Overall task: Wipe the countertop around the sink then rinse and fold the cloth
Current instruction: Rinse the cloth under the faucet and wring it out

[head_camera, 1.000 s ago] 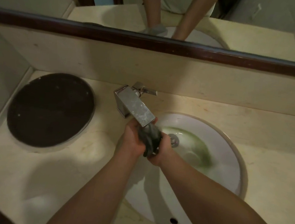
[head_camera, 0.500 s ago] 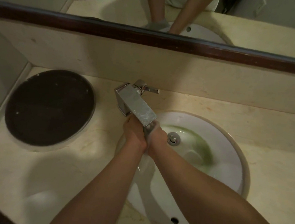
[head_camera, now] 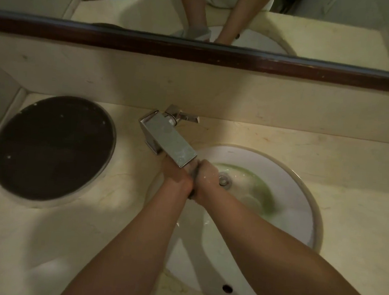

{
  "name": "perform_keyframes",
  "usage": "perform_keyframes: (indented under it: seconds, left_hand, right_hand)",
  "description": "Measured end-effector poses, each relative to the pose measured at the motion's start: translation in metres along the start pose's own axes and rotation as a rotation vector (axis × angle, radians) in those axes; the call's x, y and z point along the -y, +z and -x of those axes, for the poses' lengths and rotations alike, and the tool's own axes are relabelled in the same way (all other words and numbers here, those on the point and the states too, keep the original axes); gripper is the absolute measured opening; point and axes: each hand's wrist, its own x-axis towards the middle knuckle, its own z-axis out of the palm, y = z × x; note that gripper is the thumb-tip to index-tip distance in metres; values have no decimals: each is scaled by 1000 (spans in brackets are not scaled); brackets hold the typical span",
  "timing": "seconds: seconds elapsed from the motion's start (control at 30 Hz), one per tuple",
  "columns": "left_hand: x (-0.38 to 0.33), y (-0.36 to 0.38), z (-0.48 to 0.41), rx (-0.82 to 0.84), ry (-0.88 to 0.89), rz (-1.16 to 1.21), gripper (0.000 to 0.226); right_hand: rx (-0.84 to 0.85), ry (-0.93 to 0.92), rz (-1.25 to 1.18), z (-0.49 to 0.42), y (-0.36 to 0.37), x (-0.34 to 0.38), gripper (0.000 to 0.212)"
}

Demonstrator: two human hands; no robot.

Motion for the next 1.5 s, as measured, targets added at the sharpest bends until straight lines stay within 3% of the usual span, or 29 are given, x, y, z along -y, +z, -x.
perform_keyframes:
  seconds: [0.07,0.2,0.4,0.53,0.73,0.8,0.9,1.0,1.17,1.27,1.4,1.5]
  left_hand:
    - [0,3,4,-10,-50,108,38]
    - [-6,1,12,9,-132,189,29]
    - [-8,-19,11,165,-122,147,18]
    - [-2,-23,6,168,-47,-47,17]
    - [-3,-28,-11,123,248,-530,11]
    - [-1,-28,-9,136,250,-571,24]
    - [1,-26,-5,193,215,-451,17]
    - [-3,-28,-11,247,173,-265,32]
    - [-10,-27,-9,164,155,-202,18]
    - [-9,-22,-5,172,102,-163,27]
    - [-6,-11,4,183,114,-75,27]
    - [-8,-6,6,188,162,-29,34]
  right_hand:
    - [20,17,31,-12,0,-6,22]
    - [66,148,-144,-14,-16,-11,48]
    - [3,247,-199,-21,-31,-36,43]
    - [74,223,-341,-21,-23,-39,32]
    - [124,209,-360,-16,-10,-36,35]
    - [105,179,-352,-20,-7,-38,38]
    - [51,160,-316,-26,-9,-40,39]
    - [78,166,-338,-23,-13,-39,48]
    - [68,24,-412,-15,-13,-37,35]
    - [16,-114,-255,-8,-2,-39,41]
    - [-187,-277,-30,4,9,-33,43]
    - [-276,-278,90,5,9,-23,41]
